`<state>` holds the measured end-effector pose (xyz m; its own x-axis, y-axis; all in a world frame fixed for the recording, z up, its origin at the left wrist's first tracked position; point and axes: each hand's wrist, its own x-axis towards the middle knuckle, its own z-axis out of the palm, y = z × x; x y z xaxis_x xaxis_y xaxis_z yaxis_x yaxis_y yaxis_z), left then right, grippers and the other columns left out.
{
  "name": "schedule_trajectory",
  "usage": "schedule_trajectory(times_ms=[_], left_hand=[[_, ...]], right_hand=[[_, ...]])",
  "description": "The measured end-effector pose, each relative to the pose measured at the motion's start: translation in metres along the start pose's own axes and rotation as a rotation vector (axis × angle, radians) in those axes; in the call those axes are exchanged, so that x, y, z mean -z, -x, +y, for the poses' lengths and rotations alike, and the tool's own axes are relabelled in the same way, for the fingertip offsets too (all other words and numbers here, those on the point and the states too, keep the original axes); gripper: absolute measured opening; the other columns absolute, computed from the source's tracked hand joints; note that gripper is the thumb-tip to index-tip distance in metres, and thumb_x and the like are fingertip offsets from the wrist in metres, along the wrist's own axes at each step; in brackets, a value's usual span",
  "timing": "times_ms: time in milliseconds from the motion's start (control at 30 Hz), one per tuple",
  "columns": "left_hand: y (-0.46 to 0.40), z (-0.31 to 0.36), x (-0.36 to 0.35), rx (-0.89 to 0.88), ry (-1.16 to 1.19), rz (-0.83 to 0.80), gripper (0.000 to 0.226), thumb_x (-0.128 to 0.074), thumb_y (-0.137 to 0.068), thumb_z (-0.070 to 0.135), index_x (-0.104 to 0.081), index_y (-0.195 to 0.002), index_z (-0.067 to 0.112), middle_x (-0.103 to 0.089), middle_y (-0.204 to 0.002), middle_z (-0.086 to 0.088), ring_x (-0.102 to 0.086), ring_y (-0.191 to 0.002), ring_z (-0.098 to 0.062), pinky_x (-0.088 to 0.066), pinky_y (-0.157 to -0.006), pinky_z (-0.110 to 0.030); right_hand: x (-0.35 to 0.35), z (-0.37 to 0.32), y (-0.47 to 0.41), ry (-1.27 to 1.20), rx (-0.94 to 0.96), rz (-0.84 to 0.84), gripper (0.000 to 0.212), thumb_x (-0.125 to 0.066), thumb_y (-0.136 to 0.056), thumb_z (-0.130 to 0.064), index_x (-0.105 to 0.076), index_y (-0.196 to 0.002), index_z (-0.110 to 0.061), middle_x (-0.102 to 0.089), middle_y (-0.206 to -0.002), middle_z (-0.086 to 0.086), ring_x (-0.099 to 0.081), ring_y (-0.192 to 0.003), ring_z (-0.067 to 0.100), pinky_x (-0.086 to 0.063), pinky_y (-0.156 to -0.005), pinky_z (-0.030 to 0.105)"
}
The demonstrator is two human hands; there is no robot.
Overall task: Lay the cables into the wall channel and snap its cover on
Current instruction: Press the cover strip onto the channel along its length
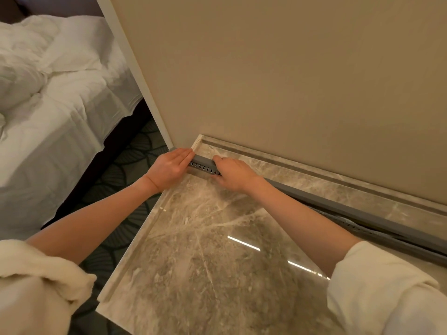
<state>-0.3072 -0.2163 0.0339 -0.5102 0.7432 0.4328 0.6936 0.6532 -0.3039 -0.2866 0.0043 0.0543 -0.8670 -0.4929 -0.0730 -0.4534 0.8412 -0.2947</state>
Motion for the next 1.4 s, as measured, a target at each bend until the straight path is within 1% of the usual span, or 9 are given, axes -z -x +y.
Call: schedule_trajectory(times_ms=[100,200,333,467,633,733,933,1133,1400], left_hand=[[-0.001,-0.001,0.006,-0.054,-0.038,0.029,0.025,-0.054,-0.082,0.004,-0.064,-0.1,-0.01,-0.071,-0.093,-0.025,-0.071,-0.084,-0.034,-0.058,-0.076,-0.042],[-0.002,-0.002,0.014,-0.066,-0.048,0.048,0.026,-0.056,-0.079,0.003,-0.065,-0.1,-0.01,-0.072,-0.094,-0.024,-0.071,-0.085,-0.034,-0.058,-0.077,-0.042],[-0.003,-0.005,0.016,-0.077,-0.059,0.097,0.026,-0.052,-0.081,0.005,-0.066,-0.1,-0.009,-0.072,-0.094,-0.022,-0.071,-0.085,-0.033,-0.058,-0.077,-0.04],[-0.002,-0.004,0.02,-0.05,0.002,0.055,0.029,-0.05,-0.084,0.011,-0.067,-0.1,-0.005,-0.073,-0.095,-0.019,-0.071,-0.086,-0.031,-0.059,-0.076,-0.039],[-0.022,-0.012,0.045,0.283,0.373,-0.215,0.044,-0.041,-0.089,0.051,-0.07,-0.091,0.017,-0.072,-0.076,0.0,-0.065,-0.065,-0.017,-0.053,-0.059,-0.036],[-0.054,-0.025,0.055,0.466,0.497,-0.371,0.056,-0.032,-0.093,0.049,-0.068,-0.068,0.014,-0.066,-0.06,-0.003,-0.058,-0.054,-0.019,-0.047,-0.059,-0.037],[-0.083,-0.014,0.041,0.571,0.694,-1.032,0.059,-0.036,-0.097,0.032,-0.053,-0.047,0.006,-0.055,-0.039,-0.003,-0.052,-0.038,-0.015,-0.046,-0.056,-0.03],[-0.07,-0.006,0.033,0.467,0.437,-0.877,0.045,-0.03,-0.095,0.02,-0.059,-0.067,-0.001,-0.048,-0.044,-0.002,-0.043,-0.041,-0.014,-0.035,-0.052,-0.03],[-0.064,-0.004,0.023,0.491,0.368,-0.685,0.047,-0.032,-0.096,0.021,-0.044,-0.054,0.006,-0.048,-0.058,-0.01,-0.045,-0.058,-0.026,-0.032,-0.053,-0.035]], right_hand=[[0.014,-0.006,-0.003,-0.171,-0.123,-0.102,0.045,-0.058,-0.08,-0.056,-0.052,-0.091,-0.013,-0.06,-0.081,0.001,-0.062,-0.077,0.024,-0.038,-0.053,0.028],[0.031,-0.023,-0.01,-0.522,-0.377,-0.181,0.077,-0.025,-0.08,-0.078,-0.059,-0.084,-0.009,-0.065,-0.066,0.004,-0.064,-0.056,0.021,-0.052,-0.06,0.03],[0.036,-0.034,-0.024,-0.518,-0.496,-0.191,0.047,-0.017,-0.098,-0.03,-0.055,-0.096,-0.003,-0.062,-0.065,0.012,-0.062,-0.052,0.025,-0.053,-0.061,0.031],[0.028,-0.042,-0.021,-0.346,-0.491,-0.18,0.031,-0.03,-0.09,-0.011,-0.053,-0.069,-0.01,-0.058,-0.059,0.006,-0.058,-0.048,0.019,-0.048,-0.063,0.028],[0.03,-0.039,-0.018,-0.275,-0.444,-0.145,0.033,-0.035,-0.089,-0.009,-0.041,-0.057,-0.016,-0.053,-0.072,0.007,-0.055,-0.071,0.027,-0.048,-0.08,0.035],[0.034,-0.044,-0.014,-0.236,-0.417,-0.134,0.031,-0.036,-0.088,-0.007,-0.043,-0.059,-0.014,-0.053,-0.08,0.01,-0.055,-0.076,0.027,-0.047,-0.08,0.036],[0.028,-0.053,-0.008,-0.147,-0.394,-0.06,0.03,-0.037,-0.091,-0.011,-0.061,-0.11,-0.009,-0.062,-0.114,0.012,-0.059,-0.101,0.032,-0.04,-0.073,0.037],[0.021,-0.054,-0.007,-0.103,-0.423,0.021,0.031,-0.035,-0.092,-0.013,-0.059,-0.111,-0.01,-0.064,-0.113,0.012,-0.061,-0.099,0.031,-0.039,-0.069,0.034],[0.017,-0.055,-0.006,-0.109,-0.446,0.145,0.039,-0.027,-0.099,-0.021,-0.065,-0.101,-0.008,-0.068,-0.107,0.013,-0.063,-0.095,0.031,-0.044,-0.075,0.035]])
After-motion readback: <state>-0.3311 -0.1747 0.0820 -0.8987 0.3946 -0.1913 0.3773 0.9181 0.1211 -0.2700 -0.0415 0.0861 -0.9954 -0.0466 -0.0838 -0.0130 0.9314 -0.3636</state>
